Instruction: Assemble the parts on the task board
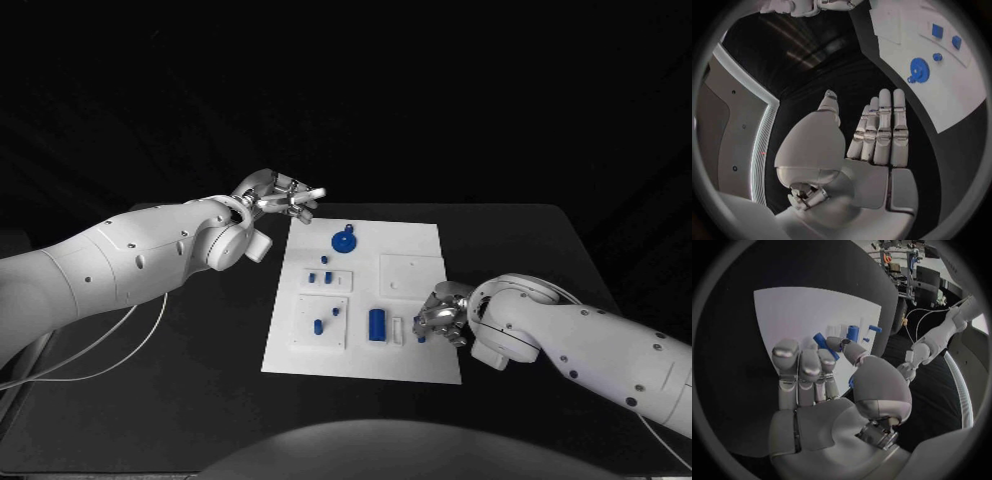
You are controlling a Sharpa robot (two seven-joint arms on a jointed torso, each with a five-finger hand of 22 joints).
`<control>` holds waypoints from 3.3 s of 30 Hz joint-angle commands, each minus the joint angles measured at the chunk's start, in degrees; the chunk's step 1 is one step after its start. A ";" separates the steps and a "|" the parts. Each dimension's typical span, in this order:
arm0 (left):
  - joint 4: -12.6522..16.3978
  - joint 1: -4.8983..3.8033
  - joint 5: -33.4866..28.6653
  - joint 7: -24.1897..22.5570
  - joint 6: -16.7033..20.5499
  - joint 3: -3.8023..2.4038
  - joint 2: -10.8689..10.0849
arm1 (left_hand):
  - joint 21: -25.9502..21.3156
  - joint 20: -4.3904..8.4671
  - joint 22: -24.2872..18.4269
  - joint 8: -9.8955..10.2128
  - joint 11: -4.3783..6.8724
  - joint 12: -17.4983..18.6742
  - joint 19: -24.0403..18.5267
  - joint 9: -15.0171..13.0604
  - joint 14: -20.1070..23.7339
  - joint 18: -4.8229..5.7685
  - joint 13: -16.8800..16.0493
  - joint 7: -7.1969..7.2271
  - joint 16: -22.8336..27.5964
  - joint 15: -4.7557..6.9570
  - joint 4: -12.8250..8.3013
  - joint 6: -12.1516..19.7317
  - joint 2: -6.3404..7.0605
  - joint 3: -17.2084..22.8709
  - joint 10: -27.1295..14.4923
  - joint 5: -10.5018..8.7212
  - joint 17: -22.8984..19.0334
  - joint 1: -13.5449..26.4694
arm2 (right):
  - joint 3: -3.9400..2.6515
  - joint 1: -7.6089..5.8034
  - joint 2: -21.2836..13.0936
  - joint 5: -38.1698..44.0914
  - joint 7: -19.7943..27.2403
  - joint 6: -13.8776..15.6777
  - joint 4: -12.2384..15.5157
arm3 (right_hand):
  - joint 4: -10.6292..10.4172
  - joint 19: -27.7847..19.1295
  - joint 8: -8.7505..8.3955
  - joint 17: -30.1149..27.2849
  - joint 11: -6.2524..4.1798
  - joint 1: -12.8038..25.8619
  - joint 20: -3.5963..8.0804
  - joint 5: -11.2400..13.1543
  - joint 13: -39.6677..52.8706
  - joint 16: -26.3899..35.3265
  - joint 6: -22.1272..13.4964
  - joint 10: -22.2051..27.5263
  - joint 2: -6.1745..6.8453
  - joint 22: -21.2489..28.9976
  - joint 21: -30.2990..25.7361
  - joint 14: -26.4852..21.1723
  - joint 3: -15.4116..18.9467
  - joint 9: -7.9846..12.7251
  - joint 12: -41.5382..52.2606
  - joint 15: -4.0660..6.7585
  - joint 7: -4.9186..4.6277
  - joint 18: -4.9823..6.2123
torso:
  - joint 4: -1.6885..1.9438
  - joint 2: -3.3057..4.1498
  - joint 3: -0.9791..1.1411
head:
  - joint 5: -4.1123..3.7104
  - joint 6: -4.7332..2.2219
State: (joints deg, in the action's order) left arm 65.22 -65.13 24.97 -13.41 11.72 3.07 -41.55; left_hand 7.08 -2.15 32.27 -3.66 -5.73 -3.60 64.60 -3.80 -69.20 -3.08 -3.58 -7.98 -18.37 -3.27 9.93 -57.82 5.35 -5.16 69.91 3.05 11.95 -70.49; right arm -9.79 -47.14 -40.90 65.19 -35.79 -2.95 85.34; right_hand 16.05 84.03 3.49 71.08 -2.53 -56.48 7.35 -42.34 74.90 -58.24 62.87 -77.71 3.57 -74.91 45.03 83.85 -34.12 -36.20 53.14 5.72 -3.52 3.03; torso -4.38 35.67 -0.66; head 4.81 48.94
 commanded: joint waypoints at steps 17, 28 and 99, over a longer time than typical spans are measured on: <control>0.23 -0.03 0.03 -0.03 -1.01 -0.03 0.05 | 0.20 -0.12 -0.05 -0.07 -0.04 0.00 -0.30 -0.09 0.39 0.19 -0.05 -0.10 -0.48 -0.27 -0.52 0.02 -0.49 0.14 -0.49 -0.28 0.12 0.21 | 0.35 -0.06 2.26 -0.36 -0.37 -0.30 -2.67 | -2.46 2.20 0.07 -0.28 -0.32 -1.42 -0.38 22.09 0.10 0.51 2.59 -0.24 -2.42 -5.35 -1.62 0.32 11.20 2.07 -0.64 0.08 1.75 -0.06 | -0.09 -0.02 0.05 | 0.21 0.02; 0.19 -0.03 0.08 0.25 -1.18 -0.03 0.09 | 0.23 -0.12 -0.05 -0.07 -0.04 0.01 -0.30 -0.09 0.41 0.19 -0.05 -0.09 -0.52 -0.27 -0.58 0.00 -0.65 0.16 -0.52 -0.29 0.13 0.21 | 0.51 -0.06 3.22 -0.08 0.40 0.26 -2.88 | -7.69 2.70 0.16 -0.35 -0.36 -3.17 -0.14 39.45 -0.46 0.77 4.90 -0.62 -2.94 -5.42 -2.75 0.37 17.96 7.45 -0.92 0.23 2.16 -0.36 | 0.00 0.00 0.03 | 0.16 0.09; 0.24 -0.03 0.36 0.97 -1.55 -0.04 -0.13 | 0.27 -0.12 -0.09 -0.07 -0.05 0.01 -0.35 -0.08 0.44 0.19 -0.05 -0.08 -0.56 -0.28 -0.91 -0.03 -1.09 -0.12 -0.59 -0.29 0.08 0.32 | 1.31 0.09 2.60 0.81 2.10 0.16 -2.16 | -11.44 3.05 0.30 0.33 -0.59 -4.51 0.12 39.57 0.02 1.63 6.55 -1.02 -3.73 -5.54 -3.84 0.59 26.28 7.51 -1.52 0.41 2.55 -0.61 | -0.10 0.00 0.06 | 0.46 0.58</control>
State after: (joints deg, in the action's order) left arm 65.30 -65.13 25.13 -12.23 10.78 3.07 -41.75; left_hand 7.08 -2.15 32.28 -3.66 -5.94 -3.60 64.61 -3.79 -68.98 -3.09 -3.57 -7.98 -18.64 -3.49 9.39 -57.82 4.82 -5.26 69.70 3.05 11.99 -69.96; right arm -8.49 -47.13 -38.32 65.77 -34.43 -1.76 83.20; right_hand 4.31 84.03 3.79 71.37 -2.97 -60.56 7.35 -3.11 74.85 -56.96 69.01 -78.55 -0.10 -74.91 41.25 83.86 -7.82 -28.64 51.87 5.72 -1.00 3.02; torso -4.48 35.67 -0.59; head 5.35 49.55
